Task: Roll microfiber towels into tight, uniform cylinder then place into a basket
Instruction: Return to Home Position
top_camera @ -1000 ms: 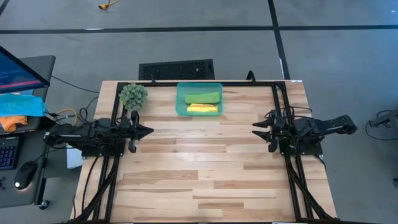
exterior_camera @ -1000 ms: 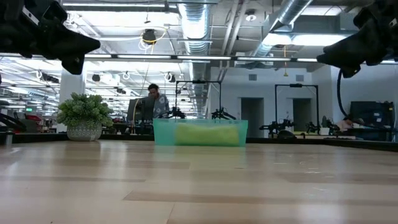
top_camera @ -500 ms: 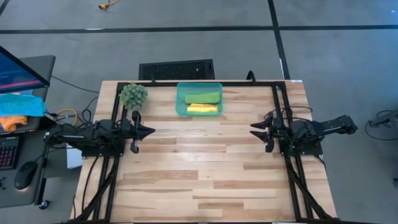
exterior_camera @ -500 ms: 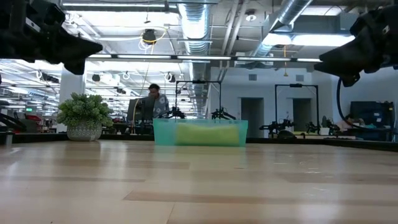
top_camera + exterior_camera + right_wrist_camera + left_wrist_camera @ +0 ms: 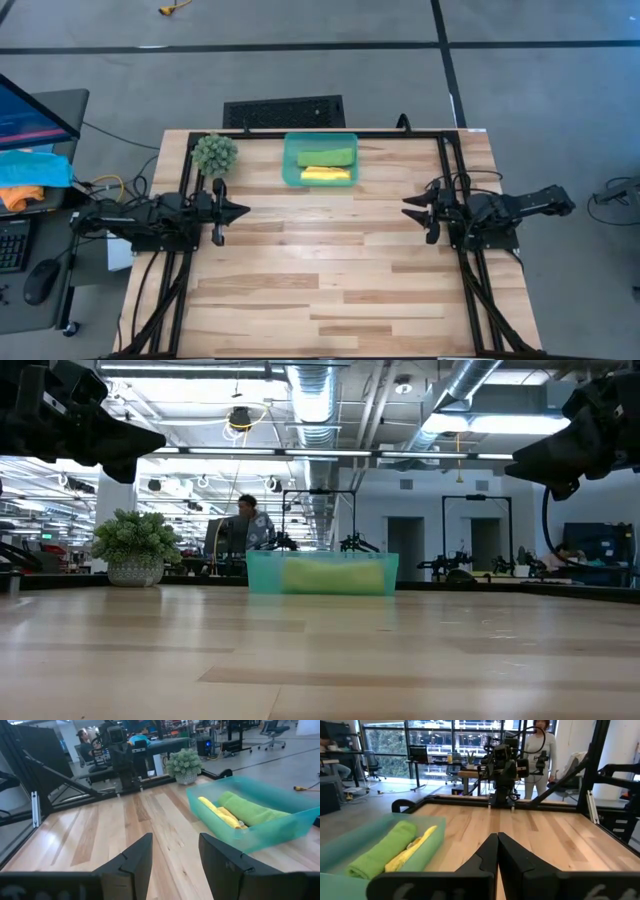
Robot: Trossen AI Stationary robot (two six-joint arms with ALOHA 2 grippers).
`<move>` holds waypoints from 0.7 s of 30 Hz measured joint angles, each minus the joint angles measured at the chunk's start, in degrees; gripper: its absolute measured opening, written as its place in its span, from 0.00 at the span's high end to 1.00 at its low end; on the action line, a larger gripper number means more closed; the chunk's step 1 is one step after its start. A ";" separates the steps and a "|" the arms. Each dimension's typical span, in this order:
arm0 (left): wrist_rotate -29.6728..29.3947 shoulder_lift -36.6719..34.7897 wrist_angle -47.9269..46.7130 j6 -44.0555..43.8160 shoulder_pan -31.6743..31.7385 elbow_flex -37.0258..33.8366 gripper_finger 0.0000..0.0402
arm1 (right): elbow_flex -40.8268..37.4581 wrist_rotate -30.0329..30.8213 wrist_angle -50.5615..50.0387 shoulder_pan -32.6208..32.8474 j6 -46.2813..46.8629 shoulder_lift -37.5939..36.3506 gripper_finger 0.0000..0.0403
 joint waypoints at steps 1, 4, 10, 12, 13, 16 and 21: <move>0.00 0.00 -0.01 0.01 0.00 0.00 1.00 | 0.00 0.00 -0.02 0.00 0.00 -0.02 0.55; 0.00 0.00 -0.06 -0.78 0.00 0.00 1.00 | 0.00 -0.01 -0.07 0.00 -0.07 -0.01 0.55; -0.02 0.00 -0.18 -1.56 0.00 0.02 1.00 | 0.02 -0.02 -0.11 0.00 -0.09 0.00 0.55; -0.02 0.00 -0.21 -1.59 0.00 0.02 1.00 | 0.02 -0.02 -0.11 0.00 -0.09 0.00 0.55; -0.02 0.00 -0.21 -1.59 0.00 0.02 1.00 | 0.02 -0.02 -0.11 0.00 -0.09 0.00 0.55; -0.04 0.00 -0.23 -1.61 0.00 0.02 1.00 | 0.02 -0.02 -0.12 0.00 -0.09 -0.02 0.55; -0.13 0.00 -0.25 -1.65 0.00 0.02 1.00 | 0.02 -0.02 -0.13 0.00 -0.09 -0.02 0.55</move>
